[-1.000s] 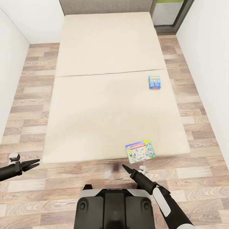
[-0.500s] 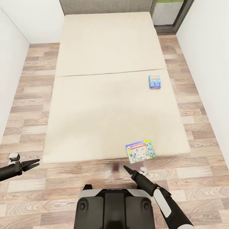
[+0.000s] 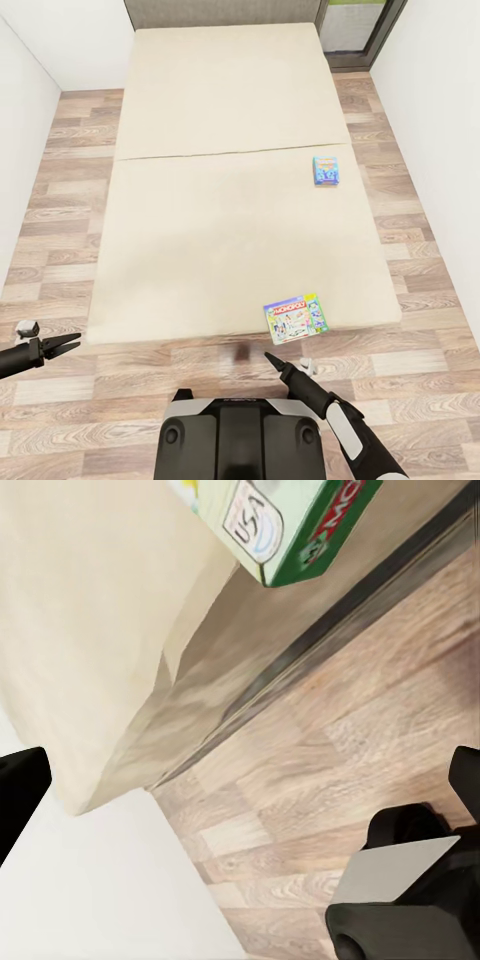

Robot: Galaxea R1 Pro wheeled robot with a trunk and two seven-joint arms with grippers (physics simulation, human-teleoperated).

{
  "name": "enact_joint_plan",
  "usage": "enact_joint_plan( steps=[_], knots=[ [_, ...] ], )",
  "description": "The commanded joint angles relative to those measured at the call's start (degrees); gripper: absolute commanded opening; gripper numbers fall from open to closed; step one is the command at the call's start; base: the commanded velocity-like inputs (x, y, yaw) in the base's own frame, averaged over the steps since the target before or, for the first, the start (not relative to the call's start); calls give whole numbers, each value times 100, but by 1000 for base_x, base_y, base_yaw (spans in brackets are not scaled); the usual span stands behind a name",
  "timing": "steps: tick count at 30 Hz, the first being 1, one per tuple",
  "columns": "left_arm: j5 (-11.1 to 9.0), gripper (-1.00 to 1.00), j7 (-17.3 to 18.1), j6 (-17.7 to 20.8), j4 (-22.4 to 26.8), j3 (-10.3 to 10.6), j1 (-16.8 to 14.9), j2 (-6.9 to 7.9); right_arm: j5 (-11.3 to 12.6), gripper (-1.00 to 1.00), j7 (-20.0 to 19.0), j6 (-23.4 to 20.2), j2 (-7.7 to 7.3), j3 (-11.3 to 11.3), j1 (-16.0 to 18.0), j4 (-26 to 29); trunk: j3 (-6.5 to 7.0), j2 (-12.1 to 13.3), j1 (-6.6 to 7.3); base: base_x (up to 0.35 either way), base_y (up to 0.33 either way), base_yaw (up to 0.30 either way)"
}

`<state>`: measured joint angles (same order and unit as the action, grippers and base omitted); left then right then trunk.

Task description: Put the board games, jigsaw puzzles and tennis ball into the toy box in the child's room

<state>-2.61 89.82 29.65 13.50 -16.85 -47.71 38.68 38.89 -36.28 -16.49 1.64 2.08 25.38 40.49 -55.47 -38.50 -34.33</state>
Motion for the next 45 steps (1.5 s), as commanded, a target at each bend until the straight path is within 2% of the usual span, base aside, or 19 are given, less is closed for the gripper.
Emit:
enact_joint_plan(
  steps=[1, 13, 23, 45],
  knots=[
    [-25, 100, 18, 92, -1, 19, -1, 11, 45, 100, -14, -55, 5, 32, 1, -4, -22, -47, -24, 0, 0, 0],
    [-36, 100, 18, 621, 94, -37, -1, 98, 43, 100, 2, -70, 8, 98, 2, -5, -237, -528, -288, 0, 0, 0],
    [-38, 100, 18, 949, 439, -23, -1, -10, 55, 100, 8, -57, 8, 105, 2, 24, -417, -929, -507, 0, 0, 0],
    [-29, 100, 18, 1033, 522, -11, -1, -36, 67, 100, 18, -88, -14, 100, 21, 28, -417, -929, -507, -7, 1, 0]
  ],
)
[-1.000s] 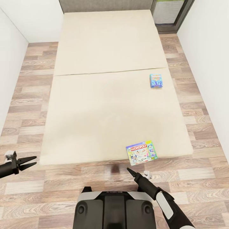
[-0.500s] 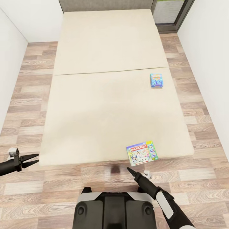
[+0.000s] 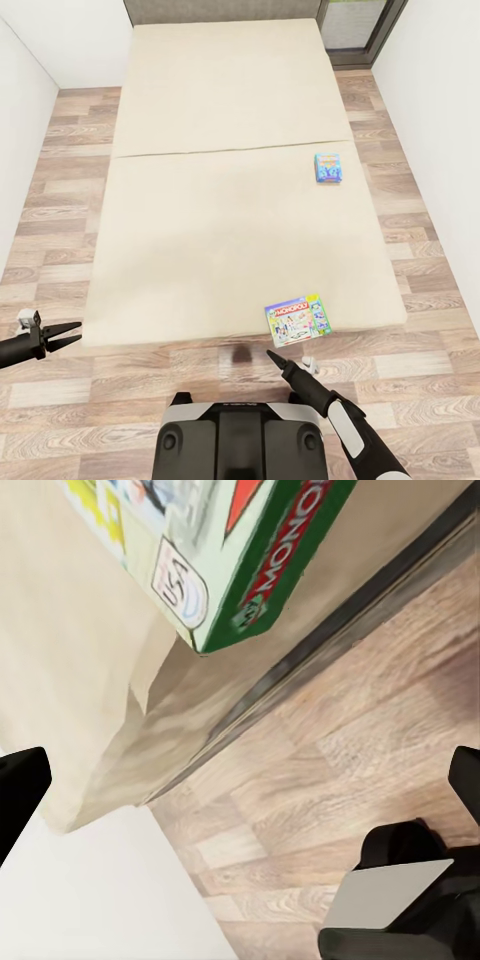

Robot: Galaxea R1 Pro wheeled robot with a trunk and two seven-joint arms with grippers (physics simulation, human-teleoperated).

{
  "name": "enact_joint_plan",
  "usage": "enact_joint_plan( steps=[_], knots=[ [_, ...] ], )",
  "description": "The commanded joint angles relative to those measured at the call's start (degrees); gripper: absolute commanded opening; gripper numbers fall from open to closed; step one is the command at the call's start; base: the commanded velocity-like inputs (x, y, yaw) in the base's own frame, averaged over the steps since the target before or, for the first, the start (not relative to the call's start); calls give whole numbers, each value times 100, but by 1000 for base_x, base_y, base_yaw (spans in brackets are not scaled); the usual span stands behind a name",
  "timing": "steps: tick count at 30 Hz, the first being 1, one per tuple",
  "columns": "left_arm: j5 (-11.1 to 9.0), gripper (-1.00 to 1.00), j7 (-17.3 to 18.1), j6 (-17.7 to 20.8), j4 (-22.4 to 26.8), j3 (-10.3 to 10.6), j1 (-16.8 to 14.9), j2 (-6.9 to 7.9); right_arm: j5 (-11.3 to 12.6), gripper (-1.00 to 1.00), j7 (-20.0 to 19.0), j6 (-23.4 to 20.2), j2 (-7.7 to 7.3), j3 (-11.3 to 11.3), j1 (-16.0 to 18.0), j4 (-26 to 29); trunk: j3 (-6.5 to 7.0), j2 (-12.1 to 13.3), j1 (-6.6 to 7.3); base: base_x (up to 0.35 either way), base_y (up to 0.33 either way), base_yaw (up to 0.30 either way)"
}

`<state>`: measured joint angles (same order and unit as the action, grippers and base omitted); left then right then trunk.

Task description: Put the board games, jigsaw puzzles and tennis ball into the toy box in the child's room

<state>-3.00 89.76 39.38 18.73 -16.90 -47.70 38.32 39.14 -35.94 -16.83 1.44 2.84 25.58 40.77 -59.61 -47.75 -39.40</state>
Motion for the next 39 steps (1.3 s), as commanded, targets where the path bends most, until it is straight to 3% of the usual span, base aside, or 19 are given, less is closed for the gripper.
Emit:
enact_joint_plan(
  steps=[1, 14, 30, 39],
  knots=[
    [9, 100, 24, 61, -2, -6, -2, 0, 44, 100, -16, -56, 4, 24, 4, -3, -3, -4, 0, -108, 28, 0],
    [16, 100, 24, 61, -1, -6, -2, -6, 42, 100, 4, -26, 20, 33, 14, -14, -3, -4, 0, -56, 21, 0],
    [18, 100, 24, 61, -1, -8, -2, -7, 176, 100, -53, -58, 8, 225, 17, -56, -3, -4, 0, -3, 1, 0],
    [18, 100, 24, 61, -1, -7, -2, -7, 181, 100, -360, -53, -21, 307, 45, -271, -3, -4, 0, 0, 0, 0]
  ],
)
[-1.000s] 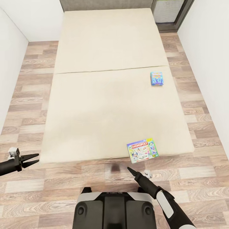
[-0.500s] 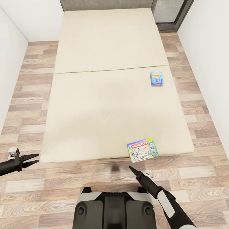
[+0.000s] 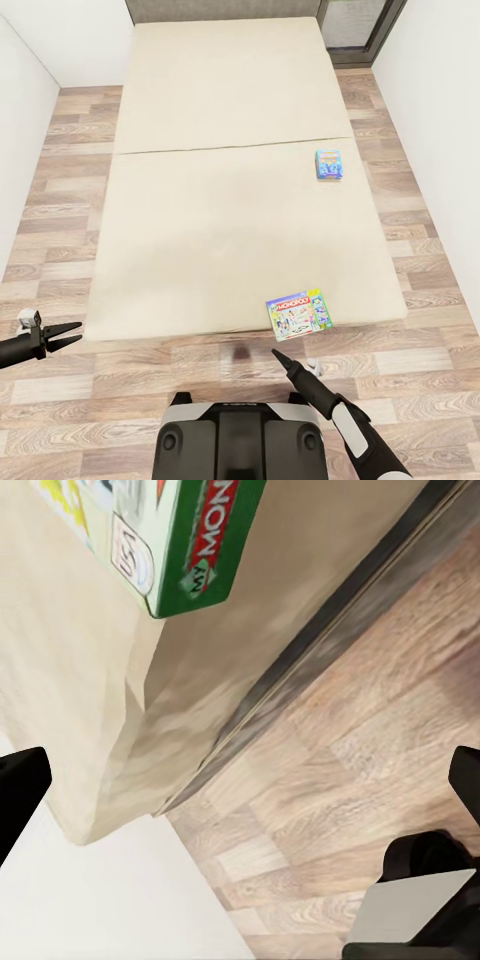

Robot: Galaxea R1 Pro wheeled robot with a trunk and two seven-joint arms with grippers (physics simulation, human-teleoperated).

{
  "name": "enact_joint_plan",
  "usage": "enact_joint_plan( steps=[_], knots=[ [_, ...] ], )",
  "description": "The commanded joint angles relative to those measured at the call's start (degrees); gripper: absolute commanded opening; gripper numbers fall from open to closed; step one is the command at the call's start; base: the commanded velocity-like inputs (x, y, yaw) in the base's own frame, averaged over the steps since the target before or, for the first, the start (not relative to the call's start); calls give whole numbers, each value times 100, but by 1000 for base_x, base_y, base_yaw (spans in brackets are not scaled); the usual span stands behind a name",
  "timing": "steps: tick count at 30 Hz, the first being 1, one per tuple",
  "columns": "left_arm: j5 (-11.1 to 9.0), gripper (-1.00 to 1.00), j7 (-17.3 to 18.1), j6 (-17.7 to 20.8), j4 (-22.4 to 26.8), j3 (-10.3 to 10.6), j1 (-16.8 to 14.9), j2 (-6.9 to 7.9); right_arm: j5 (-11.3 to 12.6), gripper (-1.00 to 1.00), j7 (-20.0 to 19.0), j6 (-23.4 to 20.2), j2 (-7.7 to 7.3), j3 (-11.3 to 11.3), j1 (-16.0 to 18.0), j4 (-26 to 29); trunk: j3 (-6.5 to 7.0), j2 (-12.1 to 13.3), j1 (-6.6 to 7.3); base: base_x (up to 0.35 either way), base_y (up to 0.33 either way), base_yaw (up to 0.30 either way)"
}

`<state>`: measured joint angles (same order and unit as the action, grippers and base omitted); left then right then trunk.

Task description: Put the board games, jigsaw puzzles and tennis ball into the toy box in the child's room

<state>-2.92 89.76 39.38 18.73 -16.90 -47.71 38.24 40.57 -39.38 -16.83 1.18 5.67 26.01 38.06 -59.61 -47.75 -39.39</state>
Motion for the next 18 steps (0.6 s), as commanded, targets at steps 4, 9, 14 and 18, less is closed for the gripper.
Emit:
enact_joint_plan(
  steps=[4, 9, 14, 18],
  knots=[
    [10, 100, 24, 60, -1, -9, -2, -1, 32, 100, -373, -51, -9, 66, 18, -105, -3, -4, -1, 0, 0, 0],
    [10, 100, 24, 55, -1, -12, -2, -1, 24, 100, -668, -49, -17, 94, 29, -165, -3, -4, -1, 0, 0, 0],
    [10, 100, 24, 53, -1, -11, -2, -1, 22, 100, -794, -49, -21, 104, 33, -187, -3, -4, -1, 0, 0, 0],
    [10, 100, 24, 52, -1, -12, -2, -1, 21, 100, -838, -49, -21, 149, 35, -197, -3, -4, -1, 0, 0, 0]
  ],
)
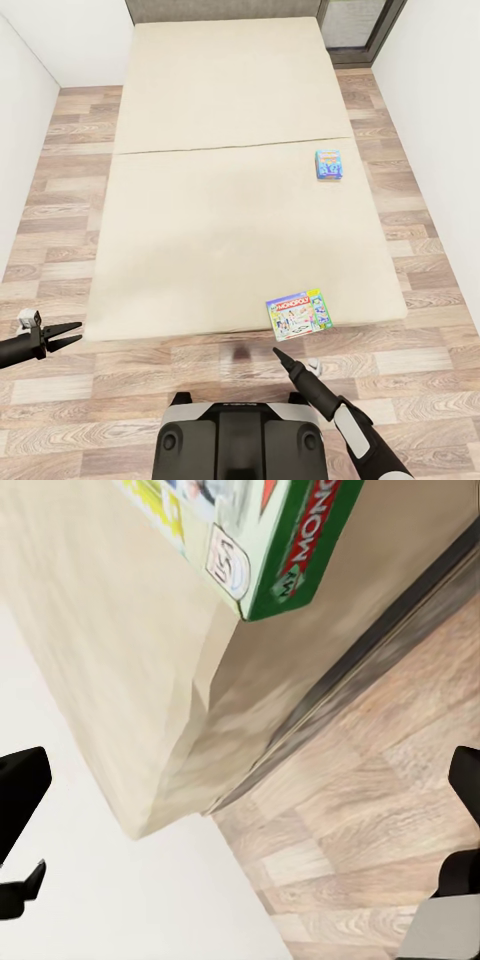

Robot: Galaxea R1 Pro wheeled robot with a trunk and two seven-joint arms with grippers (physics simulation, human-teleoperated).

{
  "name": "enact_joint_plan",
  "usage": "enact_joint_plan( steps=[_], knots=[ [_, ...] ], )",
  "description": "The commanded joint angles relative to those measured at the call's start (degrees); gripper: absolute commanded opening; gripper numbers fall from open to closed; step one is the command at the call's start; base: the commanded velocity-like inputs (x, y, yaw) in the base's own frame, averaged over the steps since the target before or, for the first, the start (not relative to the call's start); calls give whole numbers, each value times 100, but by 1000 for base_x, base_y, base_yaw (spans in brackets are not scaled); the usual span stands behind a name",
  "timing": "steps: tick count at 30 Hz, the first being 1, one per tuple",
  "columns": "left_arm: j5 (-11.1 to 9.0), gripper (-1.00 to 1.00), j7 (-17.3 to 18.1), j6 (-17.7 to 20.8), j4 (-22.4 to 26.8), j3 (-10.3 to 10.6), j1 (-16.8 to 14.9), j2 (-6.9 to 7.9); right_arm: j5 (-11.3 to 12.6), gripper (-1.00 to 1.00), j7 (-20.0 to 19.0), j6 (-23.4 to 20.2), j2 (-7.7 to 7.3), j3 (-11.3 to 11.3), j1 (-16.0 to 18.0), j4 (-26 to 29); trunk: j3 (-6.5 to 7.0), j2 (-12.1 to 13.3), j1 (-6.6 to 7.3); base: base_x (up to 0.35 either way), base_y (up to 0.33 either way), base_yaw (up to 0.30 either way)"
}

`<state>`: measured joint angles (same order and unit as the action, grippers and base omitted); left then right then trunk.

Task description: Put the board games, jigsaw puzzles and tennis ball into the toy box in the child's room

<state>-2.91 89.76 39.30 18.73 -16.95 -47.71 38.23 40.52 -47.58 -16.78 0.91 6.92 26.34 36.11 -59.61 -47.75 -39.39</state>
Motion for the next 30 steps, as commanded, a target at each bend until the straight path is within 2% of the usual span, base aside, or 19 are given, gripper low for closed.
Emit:
enact_joint_plan(
  steps=[1, 15, 30],
  knots=[
    [10, 100, 24, 61, -1, -5, -2, 0, 26, 100, -24, -54, 5, 46, 2, -2, -3, -4, -1, 0, 0, 0],
    [10, 100, 24, 58, -1, -9, -2, 0, 30, 100, -48, -44, 5, 411, 2, -12, -3, -4, -1, 0, 0, 0],
    [10, 100, 24, 43, -1, -2, -2, 3, 34, 100, -57, -28, 3, 509, 47, -14, -3, -4, -1, 0, 0, 0]
  ],
)
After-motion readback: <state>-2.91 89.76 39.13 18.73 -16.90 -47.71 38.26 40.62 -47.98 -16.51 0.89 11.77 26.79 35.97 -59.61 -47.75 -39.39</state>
